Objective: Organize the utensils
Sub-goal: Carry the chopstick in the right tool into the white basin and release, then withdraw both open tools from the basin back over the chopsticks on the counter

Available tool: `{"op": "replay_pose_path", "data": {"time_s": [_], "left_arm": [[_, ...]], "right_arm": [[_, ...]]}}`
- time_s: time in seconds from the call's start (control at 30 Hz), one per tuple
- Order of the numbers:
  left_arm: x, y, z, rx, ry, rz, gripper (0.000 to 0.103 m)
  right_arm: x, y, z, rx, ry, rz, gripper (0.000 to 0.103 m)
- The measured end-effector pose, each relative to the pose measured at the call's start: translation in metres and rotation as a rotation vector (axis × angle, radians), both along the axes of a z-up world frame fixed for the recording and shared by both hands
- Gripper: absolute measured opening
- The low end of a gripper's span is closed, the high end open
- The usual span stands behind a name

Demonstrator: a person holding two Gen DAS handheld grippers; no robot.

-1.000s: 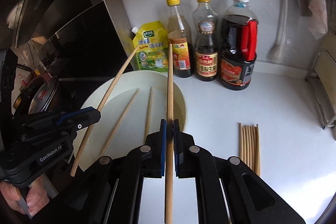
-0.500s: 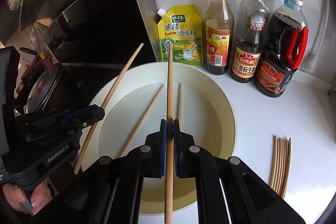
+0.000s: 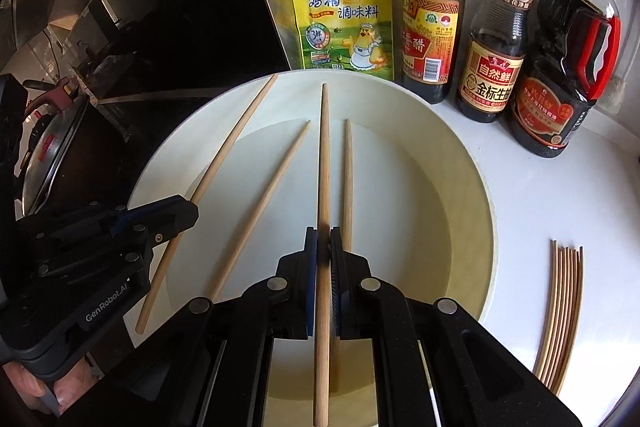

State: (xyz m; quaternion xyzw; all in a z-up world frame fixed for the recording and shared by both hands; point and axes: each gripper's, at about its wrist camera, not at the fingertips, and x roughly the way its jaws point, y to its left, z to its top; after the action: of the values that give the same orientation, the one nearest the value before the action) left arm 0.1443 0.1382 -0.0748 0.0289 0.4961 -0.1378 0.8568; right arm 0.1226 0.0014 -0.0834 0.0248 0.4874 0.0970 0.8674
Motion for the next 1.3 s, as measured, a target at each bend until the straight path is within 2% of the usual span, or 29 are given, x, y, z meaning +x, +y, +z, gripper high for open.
{"op": "replay_pose_path", "data": {"time_s": [0.33,0.53,0.67,1.3], "left_arm": [[0.002,-0.005,-0.015,0.013,0.034,-0.015,0.008],[0.002,0.000,-0.009,0.007,0.012,0.008,0.025],[0.001,0.006,-0.004,0.006,0.001,0.027,0.033],[-0.030,0.005,0.022,0.011,-0.056,0.041,0.040]], "right_arm": [[0.001,-0.008,-0.009,0.008,0.027,-0.031,0.006],[0.000,-0.014,-0.005,0.012,0.034,-0.051,0.008],[-0.004,-0.015,0.002,0.008,0.012,-0.056,0.017],[-0.036,-0.017,0.028,0.037,-0.053,-0.059,0.017]]}}
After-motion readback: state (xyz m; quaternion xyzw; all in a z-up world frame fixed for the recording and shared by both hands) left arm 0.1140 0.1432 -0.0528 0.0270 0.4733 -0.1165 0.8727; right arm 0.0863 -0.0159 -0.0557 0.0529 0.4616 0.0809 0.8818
